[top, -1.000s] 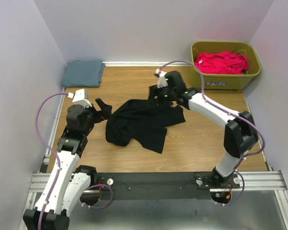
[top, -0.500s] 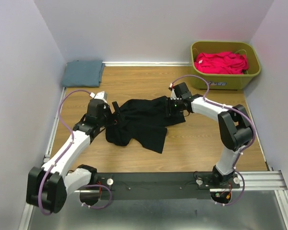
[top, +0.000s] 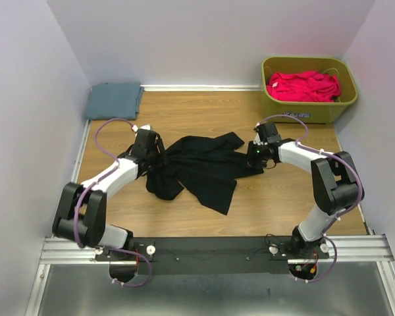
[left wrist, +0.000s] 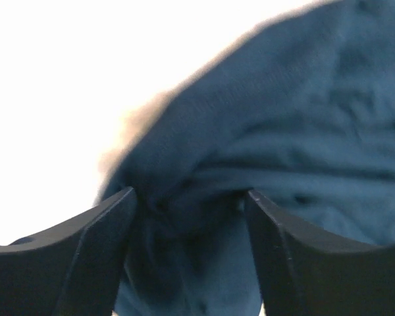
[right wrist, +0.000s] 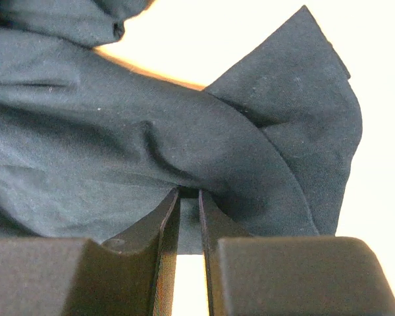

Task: Fold and stack the t-shirts
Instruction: Flatten the tshirt out

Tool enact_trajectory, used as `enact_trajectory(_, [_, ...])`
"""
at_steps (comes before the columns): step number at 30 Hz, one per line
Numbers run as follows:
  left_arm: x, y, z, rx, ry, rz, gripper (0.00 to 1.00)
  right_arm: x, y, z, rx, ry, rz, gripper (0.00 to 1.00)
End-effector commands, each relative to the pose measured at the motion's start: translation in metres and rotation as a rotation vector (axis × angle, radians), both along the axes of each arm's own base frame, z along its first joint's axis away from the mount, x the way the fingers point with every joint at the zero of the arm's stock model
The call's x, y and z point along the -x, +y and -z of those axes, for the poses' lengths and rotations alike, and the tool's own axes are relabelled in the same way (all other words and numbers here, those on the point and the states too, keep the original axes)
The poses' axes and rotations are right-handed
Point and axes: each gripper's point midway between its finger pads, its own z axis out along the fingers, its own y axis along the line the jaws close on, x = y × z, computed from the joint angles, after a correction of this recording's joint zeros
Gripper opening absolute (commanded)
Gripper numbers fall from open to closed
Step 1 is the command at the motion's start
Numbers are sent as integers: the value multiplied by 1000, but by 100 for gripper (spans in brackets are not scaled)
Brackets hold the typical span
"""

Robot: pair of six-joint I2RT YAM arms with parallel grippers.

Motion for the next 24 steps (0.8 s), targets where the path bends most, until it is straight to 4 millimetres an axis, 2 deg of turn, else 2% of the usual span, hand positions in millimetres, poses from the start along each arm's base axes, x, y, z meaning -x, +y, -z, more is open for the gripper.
enact_trajectory(1, [-36, 4, 1, -111, -51, 33, 71, 47, -33, 22, 78, 155, 76, 24])
enact_trajectory(2, [-42, 4, 3, -133, -53, 40, 71, 57, -37, 26, 80, 182, 87, 24])
enact_trajectory(3, [-55, 2, 6, -156, -50, 56, 71, 60, -36, 21, 65, 179, 103, 24])
enact_trajectory(4, [-64, 2, 7, -177, -56, 69, 71, 66, -38, 25, 67, 196, 110, 24])
enact_trajectory(5, [-82, 2, 8, -224, -69, 90, 71, 76, -38, 25, 58, 214, 122, 24])
enact_trajectory(8, [-115, 0, 3, -288, -102, 114, 71, 87, -35, 19, 18, 218, 126, 24])
enact_trajectory(9, [-138, -5, -1, -311, -126, 132, 71, 94, -35, 21, 11, 229, 125, 24])
enact_trajectory(10, [-150, -8, -5, -317, -142, 135, 71, 96, -34, 19, 2, 227, 126, 24])
enact_trajectory(11, [-172, -14, -11, -315, -170, 138, 71, 96, -33, 13, -15, 211, 126, 24])
enact_trajectory(13, [-191, -23, -19, -310, -198, 151, 72, 98, -32, 10, -22, 204, 122, 24])
enact_trajectory(14, [-205, -28, -32, -301, -238, 146, 72, 98, -32, 8, -23, 196, 121, 24])
enact_trajectory(15, [-210, -31, -40, -302, -260, 148, 73, 98, -33, 7, -20, 196, 119, 24])
enact_trajectory(16, [-214, -34, -50, -310, -285, 151, 75, 96, -32, 4, -24, 184, 117, 25])
enact_trajectory(17, [-215, -37, -70, -316, -330, 143, 79, 95, -33, 3, -18, 176, 107, 25])
enact_trajectory(19, [-210, -39, -92, -321, -372, 137, 84, 90, -33, -3, -17, 153, 97, 27])
enact_trajectory(20, [-198, -41, -110, -320, -401, 128, 87, 85, -32, -9, -17, 131, 85, 28])
enact_trajectory(23, [-169, -37, -125, -290, -414, 71, 91, 72, -29, -26, -26, 73, 74, 33])
enact_trajectory(24, [-144, -36, -126, -269, -388, 66, 90, 69, -29, -31, -27, 53, 67, 35])
